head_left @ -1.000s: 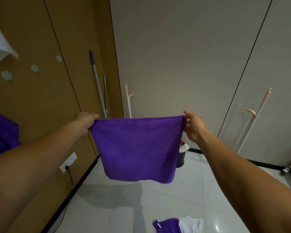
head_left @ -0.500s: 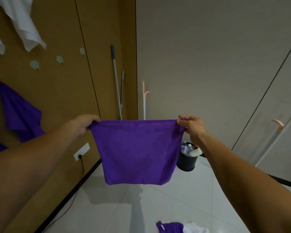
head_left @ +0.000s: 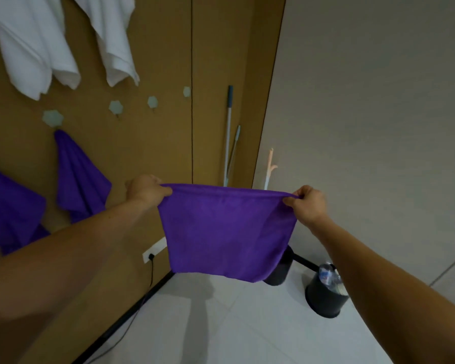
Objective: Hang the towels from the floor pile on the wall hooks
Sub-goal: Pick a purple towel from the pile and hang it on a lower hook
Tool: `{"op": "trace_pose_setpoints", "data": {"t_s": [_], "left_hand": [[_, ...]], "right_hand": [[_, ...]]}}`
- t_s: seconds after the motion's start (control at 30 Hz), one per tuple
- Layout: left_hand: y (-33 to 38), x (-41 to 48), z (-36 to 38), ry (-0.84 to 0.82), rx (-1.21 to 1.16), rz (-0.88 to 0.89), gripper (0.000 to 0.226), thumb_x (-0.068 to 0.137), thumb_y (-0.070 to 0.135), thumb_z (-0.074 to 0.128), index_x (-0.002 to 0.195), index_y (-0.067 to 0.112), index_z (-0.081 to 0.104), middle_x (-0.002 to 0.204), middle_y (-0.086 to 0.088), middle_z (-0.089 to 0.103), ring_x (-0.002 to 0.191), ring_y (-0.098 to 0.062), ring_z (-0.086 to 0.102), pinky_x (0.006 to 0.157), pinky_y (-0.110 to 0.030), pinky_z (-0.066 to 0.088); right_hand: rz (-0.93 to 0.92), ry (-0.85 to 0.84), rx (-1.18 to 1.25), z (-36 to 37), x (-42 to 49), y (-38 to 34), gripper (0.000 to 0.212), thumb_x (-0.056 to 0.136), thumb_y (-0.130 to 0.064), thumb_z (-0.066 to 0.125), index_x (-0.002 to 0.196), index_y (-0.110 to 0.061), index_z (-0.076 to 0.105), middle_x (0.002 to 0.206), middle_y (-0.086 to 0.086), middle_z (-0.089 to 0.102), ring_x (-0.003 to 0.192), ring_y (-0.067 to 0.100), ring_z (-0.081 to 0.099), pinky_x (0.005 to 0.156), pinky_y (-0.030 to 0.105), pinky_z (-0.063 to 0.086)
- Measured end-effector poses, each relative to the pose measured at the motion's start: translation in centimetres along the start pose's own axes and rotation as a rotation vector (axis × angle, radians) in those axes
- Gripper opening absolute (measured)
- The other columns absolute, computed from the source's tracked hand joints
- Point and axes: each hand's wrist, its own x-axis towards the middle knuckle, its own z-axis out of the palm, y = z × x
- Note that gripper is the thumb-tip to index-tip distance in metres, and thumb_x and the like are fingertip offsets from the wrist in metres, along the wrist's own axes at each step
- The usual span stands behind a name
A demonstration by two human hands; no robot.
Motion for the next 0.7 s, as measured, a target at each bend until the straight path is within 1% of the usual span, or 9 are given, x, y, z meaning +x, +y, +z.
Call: {"op": "trace_pose_setpoints", "data": {"t_s": [0.1, 0.2, 0.23, 0.33, 0.4, 0.47, 0.57, 0.63, 0.7], "left_hand": [[-0.6, 2.3, -1.6, 0.089, 0.065, 0.115, 0.021, 0.077, 0.025, 0.071, 0.064, 0.014, 0.058, 0.074, -0.004, 0.062, 0.083, -0.027, 0.062, 0.064, -0.024, 0.038], [-1.1, 4.7, -3.0, 0.163, 0.052, 0.161, 0.021, 0.076, 0.022, 0.070, 0.068, 0.007, 0.057, 0.086, -0.016, 0.062, 0.078, -0.027, 0.058, 0.058, -0.025, 0.036], [-1.2, 5.3, -3.4, 0.201, 0.041, 0.172, 0.023, 0.076, 0.022, 0.069, 0.069, 0.005, 0.056, 0.087, -0.016, 0.060, 0.074, -0.025, 0.055, 0.053, -0.026, 0.032], [-1.5, 6.3, -4.7, 0.307, -0.023, 0.206, 0.029, 0.078, 0.020, 0.065, 0.062, 0.011, 0.044, 0.076, -0.008, 0.050, 0.065, -0.019, 0.045, 0.049, -0.027, 0.024], [-2.0, 6.8, -5.4, 0.360, -0.059, 0.226, 0.034, 0.081, 0.015, 0.061, 0.059, 0.015, 0.035, 0.062, -0.001, 0.043, 0.057, -0.016, 0.038, 0.045, -0.024, 0.025], [-2.7, 7.5, -6.1, 0.383, -0.097, 0.230, 0.035, 0.083, 0.010, 0.057, 0.059, 0.017, 0.032, 0.057, 0.003, 0.037, 0.053, -0.012, 0.033, 0.044, -0.018, 0.029], [-4.0, 8.8, -6.7, 0.397, -0.211, 0.211, 0.037, 0.085, 0.004, 0.053, 0.061, 0.020, 0.031, 0.056, 0.006, 0.035, 0.051, -0.009, 0.031, 0.043, -0.013, 0.031], [-4.9, 10.0, -6.8, 0.412, -0.210, 0.197, 0.034, 0.085, 0.001, 0.052, 0.065, 0.021, 0.035, 0.059, 0.005, 0.038, 0.053, -0.009, 0.034, 0.045, -0.012, 0.032], [-5.2, 11.2, -6.6, 0.387, -0.200, 0.193, 0.029, 0.086, -0.002, 0.049, 0.074, 0.024, 0.042, 0.068, 0.005, 0.047, 0.060, -0.008, 0.042, 0.052, -0.010, 0.034]], "right_hand": [[-0.103, 0.100, -0.041, 3.1, 2.2, -3.2, 0.012, 0.075, -0.012, 0.070, 0.072, -0.009, 0.059, 0.092, 0.006, 0.053, 0.081, 0.022, 0.053, 0.074, 0.030, 0.045], [-0.111, 0.082, 0.152, 6.0, 4.1, -6.4, 0.017, 0.080, -0.006, 0.065, 0.074, -0.014, 0.051, 0.084, 0.010, 0.058, 0.072, 0.023, 0.054, 0.061, 0.029, 0.043], [-0.105, 0.075, 0.240, 7.0, 4.6, -7.4, 0.021, 0.081, -0.004, 0.063, 0.074, -0.017, 0.048, 0.085, 0.011, 0.057, 0.074, 0.024, 0.054, 0.062, 0.028, 0.043], [-0.123, 0.022, 0.372, 10.2, 5.4, -10.2, 0.017, 0.087, 0.001, 0.048, 0.087, -0.016, 0.052, 0.098, 0.004, 0.051, 0.100, 0.025, 0.051, 0.091, 0.030, 0.041], [-0.151, -0.116, 0.429, 12.1, 5.5, -11.7, 0.013, 0.085, -0.005, 0.048, 0.090, -0.015, 0.054, 0.090, -0.005, 0.052, 0.088, 0.021, 0.053, 0.078, 0.025, 0.042], [-0.190, -0.355, 0.460, 13.7, 5.9, -12.7, 0.014, 0.082, -0.010, 0.061, 0.091, -0.020, 0.057, 0.083, -0.001, 0.052, 0.073, 0.014, 0.052, 0.062, 0.021, 0.042], [-0.280, -0.628, 0.347, 15.8, 7.2, -13.6, 0.043, 0.071, -0.026, 0.085, 0.107, -0.024, 0.063, 0.087, 0.001, 0.059, 0.068, 0.011, 0.065, 0.058, 0.023, 0.054], [-0.314, -0.622, 0.276, 17.6, 8.2, -14.6, 0.041, 0.069, -0.032, 0.086, 0.104, -0.022, 0.069, 0.091, 0.003, 0.068, 0.074, 0.014, 0.070, 0.066, 0.029, 0.059], [-0.332, -0.580, 0.339, 19.5, 9.3, -15.8, 0.020, 0.077, -0.026, 0.080, 0.092, -0.016, 0.072, 0.087, 0.003, 0.071, 0.072, 0.012, 0.069, 0.066, 0.028, 0.058]]}}
